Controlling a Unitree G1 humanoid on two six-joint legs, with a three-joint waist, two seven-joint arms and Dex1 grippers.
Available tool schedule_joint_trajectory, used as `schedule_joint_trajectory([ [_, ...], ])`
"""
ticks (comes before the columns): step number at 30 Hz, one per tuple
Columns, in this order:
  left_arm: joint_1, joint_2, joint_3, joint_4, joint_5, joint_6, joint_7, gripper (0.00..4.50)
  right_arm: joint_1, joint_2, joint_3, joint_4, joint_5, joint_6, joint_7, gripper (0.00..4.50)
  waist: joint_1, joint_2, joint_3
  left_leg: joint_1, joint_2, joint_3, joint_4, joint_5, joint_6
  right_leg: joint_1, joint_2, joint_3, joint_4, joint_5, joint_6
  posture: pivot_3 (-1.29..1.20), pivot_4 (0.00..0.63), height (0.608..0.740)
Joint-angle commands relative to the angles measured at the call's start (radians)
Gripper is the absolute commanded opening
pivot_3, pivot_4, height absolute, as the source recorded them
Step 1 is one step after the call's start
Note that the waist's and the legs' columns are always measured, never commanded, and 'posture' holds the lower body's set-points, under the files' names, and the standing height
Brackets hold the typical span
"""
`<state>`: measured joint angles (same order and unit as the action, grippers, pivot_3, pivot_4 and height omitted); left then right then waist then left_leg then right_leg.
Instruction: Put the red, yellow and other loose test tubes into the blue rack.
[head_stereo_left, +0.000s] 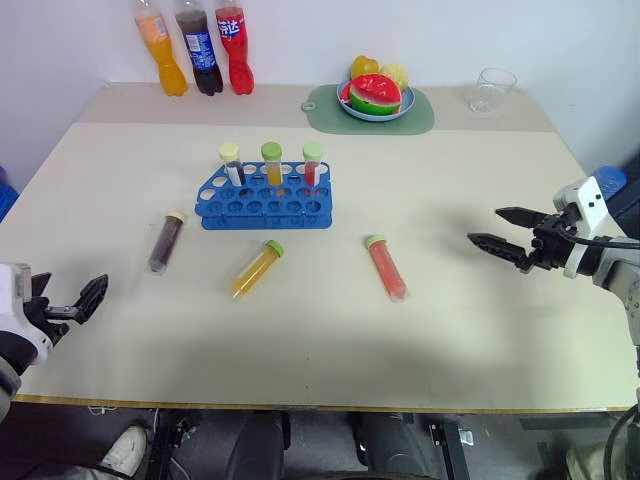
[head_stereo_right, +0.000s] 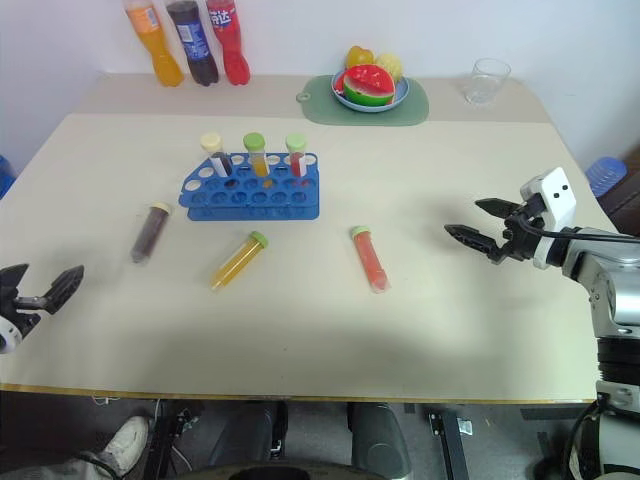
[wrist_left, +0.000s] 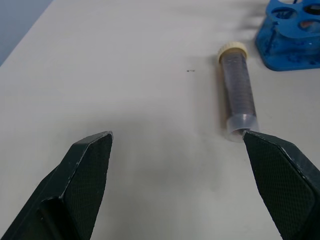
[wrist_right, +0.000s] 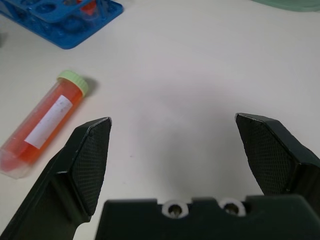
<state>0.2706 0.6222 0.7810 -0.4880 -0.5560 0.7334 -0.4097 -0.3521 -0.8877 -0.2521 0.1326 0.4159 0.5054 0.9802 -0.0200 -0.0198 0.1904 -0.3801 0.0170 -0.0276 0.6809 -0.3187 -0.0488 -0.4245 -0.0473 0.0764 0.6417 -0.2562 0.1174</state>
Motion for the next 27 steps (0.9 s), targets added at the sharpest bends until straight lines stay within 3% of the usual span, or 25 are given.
schedule_joint_trajectory([
  [1,-0.001,-0.005,0.017,-0.031,-0.003,-0.013,0.013,4.30,-0.009,-0.007,-0.015,-0.016,0.000,-0.019,-0.005,4.37,0.000,0.000,0.000,0.000,0.000,0.000,0.000,0.000,0.000,0.000,0.000,0.000,0.000,0.000,0.000,0.00,0.150,0.734],
  [10,-0.050,-0.014,-0.008,-0.011,0.002,-0.033,0.035,4.30,-0.058,0.032,0.015,-0.051,0.009,0.049,-0.057,4.37,-0.001,0.000,0.000,0.000,0.000,0.000,0.000,0.000,0.000,0.000,0.000,0.000,0.001,0.000,0.000,0.00,0.150,0.734],
  [13,-0.081,-0.009,-0.031,-0.011,0.000,-0.052,0.025,4.30,-0.081,0.044,0.032,-0.114,0.036,0.151,-0.090,4.37,0.000,0.000,0.000,0.000,0.000,0.000,0.000,0.000,0.000,0.000,0.000,0.000,0.000,0.000,0.000,0.00,0.150,0.734],
  [18,-0.123,0.007,-0.120,-0.027,-0.005,-0.094,-0.039,4.30,-0.166,0.077,0.083,-0.229,0.095,0.391,-0.167,4.37,-0.001,0.000,0.000,0.000,0.000,0.000,0.001,0.000,0.000,0.000,0.000,0.000,0.002,0.000,0.000,0.00,0.150,0.734],
  [23,-0.153,0.056,-0.277,-0.058,-0.033,-0.124,-0.189,4.30,-0.301,0.214,0.115,-0.372,0.122,0.996,-0.410,4.37,0.000,0.000,0.000,0.000,0.000,-0.001,0.001,0.000,0.000,-0.001,0.000,0.000,0.002,0.000,0.000,0.00,0.150,0.734],
  [27,-0.163,0.088,-0.400,-0.105,-0.048,-0.149,-0.296,4.30,-0.334,0.269,0.139,-0.413,0.226,1.109,-0.546,4.37,0.006,0.000,0.000,-0.007,0.000,-0.002,0.001,0.000,0.000,-0.006,0.000,-0.001,0.002,0.000,0.000,0.00,0.150,0.734],
])
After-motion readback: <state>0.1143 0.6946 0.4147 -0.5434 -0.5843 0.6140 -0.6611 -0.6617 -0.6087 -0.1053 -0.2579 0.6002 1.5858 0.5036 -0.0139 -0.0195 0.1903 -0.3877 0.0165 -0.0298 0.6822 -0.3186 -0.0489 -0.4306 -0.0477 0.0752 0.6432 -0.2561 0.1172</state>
